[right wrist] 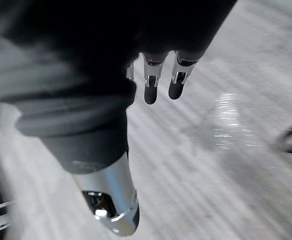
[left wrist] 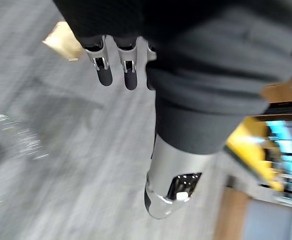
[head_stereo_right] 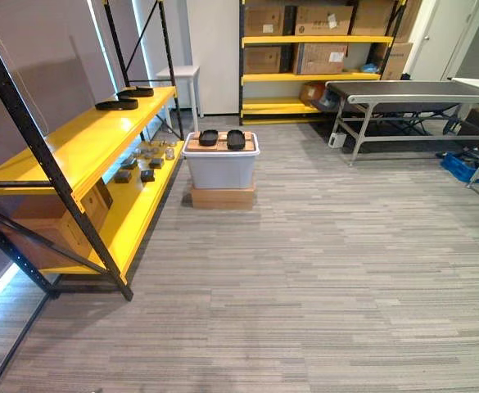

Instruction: Walk over and take plastic housings, then place them on the shelf

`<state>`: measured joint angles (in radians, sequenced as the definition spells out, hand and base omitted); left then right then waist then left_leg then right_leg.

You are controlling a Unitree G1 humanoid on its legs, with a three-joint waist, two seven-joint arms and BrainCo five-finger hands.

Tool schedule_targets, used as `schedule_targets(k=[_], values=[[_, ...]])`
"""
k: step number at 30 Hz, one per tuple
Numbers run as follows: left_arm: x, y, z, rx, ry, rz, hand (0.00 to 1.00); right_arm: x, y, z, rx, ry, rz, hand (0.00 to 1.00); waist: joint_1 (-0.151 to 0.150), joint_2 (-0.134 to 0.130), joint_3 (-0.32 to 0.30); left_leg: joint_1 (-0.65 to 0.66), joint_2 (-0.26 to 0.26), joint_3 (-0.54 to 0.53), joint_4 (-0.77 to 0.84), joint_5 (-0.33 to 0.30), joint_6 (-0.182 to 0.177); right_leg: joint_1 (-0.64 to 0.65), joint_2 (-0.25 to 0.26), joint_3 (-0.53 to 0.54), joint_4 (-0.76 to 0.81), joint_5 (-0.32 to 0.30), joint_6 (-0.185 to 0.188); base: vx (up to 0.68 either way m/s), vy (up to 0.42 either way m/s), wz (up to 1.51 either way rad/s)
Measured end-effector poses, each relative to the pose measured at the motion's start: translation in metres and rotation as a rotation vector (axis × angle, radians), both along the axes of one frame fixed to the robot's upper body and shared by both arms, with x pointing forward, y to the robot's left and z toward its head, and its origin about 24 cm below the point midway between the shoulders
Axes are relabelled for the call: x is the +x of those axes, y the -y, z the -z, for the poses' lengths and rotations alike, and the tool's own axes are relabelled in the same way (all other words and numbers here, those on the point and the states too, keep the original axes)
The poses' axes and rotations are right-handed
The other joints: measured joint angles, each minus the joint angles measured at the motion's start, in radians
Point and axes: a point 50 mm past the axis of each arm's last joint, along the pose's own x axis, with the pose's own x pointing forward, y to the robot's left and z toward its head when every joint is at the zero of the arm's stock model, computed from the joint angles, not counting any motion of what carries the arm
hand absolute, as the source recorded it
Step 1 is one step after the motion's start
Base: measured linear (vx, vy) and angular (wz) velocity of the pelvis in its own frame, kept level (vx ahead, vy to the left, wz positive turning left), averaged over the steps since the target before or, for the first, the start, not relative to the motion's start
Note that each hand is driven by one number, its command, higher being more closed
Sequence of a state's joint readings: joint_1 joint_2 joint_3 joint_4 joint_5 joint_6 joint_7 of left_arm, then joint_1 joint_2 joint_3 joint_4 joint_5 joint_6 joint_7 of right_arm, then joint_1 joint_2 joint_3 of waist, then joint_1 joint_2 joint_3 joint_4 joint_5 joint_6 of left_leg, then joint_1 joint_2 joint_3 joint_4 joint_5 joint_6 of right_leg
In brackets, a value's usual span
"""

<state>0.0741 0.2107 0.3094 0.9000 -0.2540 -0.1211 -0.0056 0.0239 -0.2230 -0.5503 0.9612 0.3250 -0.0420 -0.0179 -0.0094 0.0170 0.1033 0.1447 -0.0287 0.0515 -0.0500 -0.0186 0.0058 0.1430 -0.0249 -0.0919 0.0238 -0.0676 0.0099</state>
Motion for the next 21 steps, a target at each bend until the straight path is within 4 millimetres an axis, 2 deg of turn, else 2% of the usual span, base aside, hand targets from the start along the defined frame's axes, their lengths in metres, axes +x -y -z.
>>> schedule_targets(k=[2,5,14,17,21], values=[[0.003,-0.012,-0.008,0.041,0.034,-0.008,0.0,0.01,0.019,-0.014,-0.069,0.04,-0.009,0.0,-0.001,0.001,0.007,0.014,0.0,0.003,-0.007,-0.004,-0.006,0.01,0.0,0.0,0.0,-0.004,0.008,0.01,-0.008,-0.02],[0.0,-0.013,-0.007,0.04,0.032,-0.014,0.0,0.014,0.027,-0.02,-0.092,0.055,-0.018,0.0,-0.001,0.001,0.016,0.024,0.0,0.004,-0.016,-0.005,-0.007,0.016,0.0,0.0,-0.004,-0.008,0.014,0.0,-0.021,0.0],[-0.017,-0.015,0.0,0.008,-0.006,-0.068,0.0,0.01,0.025,-0.018,-0.064,0.069,-0.012,0.0,-0.003,0.005,0.026,0.039,0.001,0.006,-0.016,-0.012,-0.018,0.031,-0.001,-0.001,-0.004,-0.017,0.027,-0.02,-0.036,0.0],[-0.024,-0.007,0.006,-0.015,-0.025,-0.075,0.0,0.009,0.023,-0.016,-0.05,0.072,-0.002,0.0,-0.004,0.006,0.026,0.038,0.001,0.007,-0.016,-0.012,-0.018,0.031,-0.002,-0.001,-0.004,-0.018,0.029,-0.02,-0.026,-0.01],[-0.03,0.009,0.014,-0.061,-0.045,-0.087,0.0,0.004,0.003,-0.004,0.01,0.061,0.013,0.0,-0.004,0.006,0.026,0.039,0.002,0.008,-0.016,-0.012,-0.018,0.031,-0.001,-0.001,-0.003,-0.018,0.028,-0.03,-0.041,0.0]])
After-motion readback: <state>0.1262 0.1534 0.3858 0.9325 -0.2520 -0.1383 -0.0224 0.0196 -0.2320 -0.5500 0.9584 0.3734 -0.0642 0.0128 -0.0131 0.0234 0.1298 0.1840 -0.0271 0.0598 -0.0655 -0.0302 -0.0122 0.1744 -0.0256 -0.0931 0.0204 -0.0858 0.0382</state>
